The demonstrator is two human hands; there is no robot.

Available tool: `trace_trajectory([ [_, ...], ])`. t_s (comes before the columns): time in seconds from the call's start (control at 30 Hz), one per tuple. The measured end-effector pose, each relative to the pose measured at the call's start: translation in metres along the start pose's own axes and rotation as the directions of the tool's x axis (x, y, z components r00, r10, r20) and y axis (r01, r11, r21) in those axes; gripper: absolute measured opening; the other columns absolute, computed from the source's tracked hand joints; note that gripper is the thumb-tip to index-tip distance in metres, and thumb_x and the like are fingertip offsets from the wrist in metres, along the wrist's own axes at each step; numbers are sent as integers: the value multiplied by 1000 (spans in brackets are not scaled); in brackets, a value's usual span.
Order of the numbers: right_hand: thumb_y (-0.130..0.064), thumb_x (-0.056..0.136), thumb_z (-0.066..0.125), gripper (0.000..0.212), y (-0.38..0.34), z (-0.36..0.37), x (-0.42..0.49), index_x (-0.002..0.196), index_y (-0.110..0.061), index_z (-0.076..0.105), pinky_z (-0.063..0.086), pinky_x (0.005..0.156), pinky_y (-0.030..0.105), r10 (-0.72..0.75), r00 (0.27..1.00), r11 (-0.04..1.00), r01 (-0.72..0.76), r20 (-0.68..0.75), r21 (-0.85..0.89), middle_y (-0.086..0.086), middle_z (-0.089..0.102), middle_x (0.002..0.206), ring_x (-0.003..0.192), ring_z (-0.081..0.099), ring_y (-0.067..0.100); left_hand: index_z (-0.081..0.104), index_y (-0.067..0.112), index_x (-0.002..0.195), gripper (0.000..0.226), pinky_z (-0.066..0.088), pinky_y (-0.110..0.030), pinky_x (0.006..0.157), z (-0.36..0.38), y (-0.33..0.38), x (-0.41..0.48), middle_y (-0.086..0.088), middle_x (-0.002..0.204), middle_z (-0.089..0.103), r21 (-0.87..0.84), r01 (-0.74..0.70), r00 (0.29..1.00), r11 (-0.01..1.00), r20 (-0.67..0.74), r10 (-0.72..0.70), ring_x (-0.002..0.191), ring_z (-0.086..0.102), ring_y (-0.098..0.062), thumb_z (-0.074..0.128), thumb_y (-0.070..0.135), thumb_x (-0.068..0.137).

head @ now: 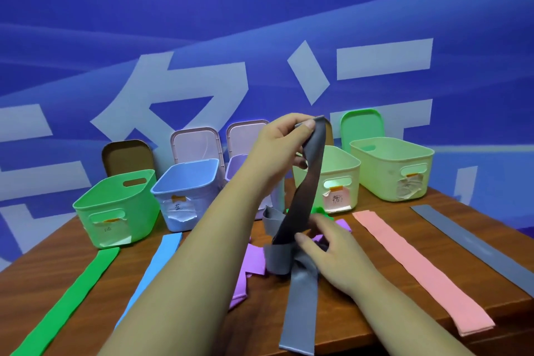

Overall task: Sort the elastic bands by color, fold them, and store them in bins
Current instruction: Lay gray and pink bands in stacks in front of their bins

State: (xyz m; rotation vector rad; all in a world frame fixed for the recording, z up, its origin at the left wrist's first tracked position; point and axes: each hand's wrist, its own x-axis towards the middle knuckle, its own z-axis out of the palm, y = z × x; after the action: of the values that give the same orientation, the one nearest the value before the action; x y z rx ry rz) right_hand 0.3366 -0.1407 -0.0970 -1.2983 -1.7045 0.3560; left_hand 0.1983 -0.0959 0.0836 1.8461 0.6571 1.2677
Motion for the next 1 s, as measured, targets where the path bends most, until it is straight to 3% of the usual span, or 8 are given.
trace_trajectory([
  [0.27, -21, 94, 65, 14, -5, -2, -3, 105, -29, 68, 55, 88, 30, 31, 998, 973, -42, 49, 229, -13, 74, 102, 97, 69, 6, 73, 11, 116, 24, 57, -36, 66, 3, 14, 20, -8, 91, 70, -83, -33, 999, 996, -27, 30, 77, 68, -18, 57, 28, 109],
  [0.37, -31, 90, 63, 23, -4, -2, -3, 112, -25, 66, 55, 99, 38, 26, 996, 928, -58, 90, 369, -4, 76, 111, 111, 71, 14, 71, 9, 120, 27, 57, -32, 63, 4, 20, 23, -5, 91, 72, -109, -38, 999, 993, -41, 34, 76, 70, -15, 55, 28, 110],
  [0.47, -11, 88, 58, 34, -5, -3, 0, 120, -2, 57, 56, 101, 49, 31, 990, 749, -113, 136, 652, 19, 75, 115, 115, 71, 35, 71, 9, 121, 29, 56, -30, 63, 2, 24, 28, -6, 93, 71, -126, -50, 998, 991, -54, 43, 77, 70, -15, 55, 30, 110],
  [0.53, -7, 84, 55, 38, -12, -12, 2, 120, 5, 56, 60, 89, 41, 75, 982, 590, -182, 171, 787, 26, 73, 107, 103, 73, 35, 71, 10, 121, 28, 56, -32, 65, 0, 26, 33, -6, 95, 73, -133, -73, 995, 988, -72, 64, 80, 70, -16, 55, 31, 109],
  [0.57, -9, 84, 57, 35, -14, -18, 3, 117, 2, 62, 60, 82, 35, 102, 981, 584, -194, 165, 789, 22, 73, 101, 96, 73, 30, 72, 11, 120, 28, 56, -33, 66, -1, 27, 36, -6, 96, 73, -147, -84, 994, 986, -83, 73, 82, 70, -17, 55, 30, 109],
  [0.7, -25, 93, 65, 18, -15, -44, 8, 90, -8, 69, 47, 69, 30, 194, 977, 684, -198, 86, 703, 9, 67, 84, 80, 60, 23, 74, 16, 117, 25, 57, -34, 70, 0, 32, 48, -4, 101, 76, -171, -111, 989, 979, -115, 92, 86, 70, -17, 57, 31, 108],
  [0.87, -20, 104, 59, 18, -17, -80, 3, 89, -14, 67, 42, 57, 32, 264, 964, 756, -227, 31, 614, 6, 64, 73, 61, 53, 20, 78, 18, 113, 23, 50, -24, 64, 6, 28, 75, 8, 93, 76, -61, -109, 953, 992, -291, 87, 81, 68, -10, 59, 30, 105],
  [1.0, -19, 107, 54, 17, -10, -106, -7, 100, -9, 66, 44, 56, 34, 299, 954, 811, -253, -2, 527, -4, 61, 64, 51, 48, 19, 81, 20, 105, 21, 43, -17, 52, 13, 18, 92, 14, 73, 66, 37, 7, 933, 999, -361, 7, 56, 51, -3, 61, 28, 103],
])
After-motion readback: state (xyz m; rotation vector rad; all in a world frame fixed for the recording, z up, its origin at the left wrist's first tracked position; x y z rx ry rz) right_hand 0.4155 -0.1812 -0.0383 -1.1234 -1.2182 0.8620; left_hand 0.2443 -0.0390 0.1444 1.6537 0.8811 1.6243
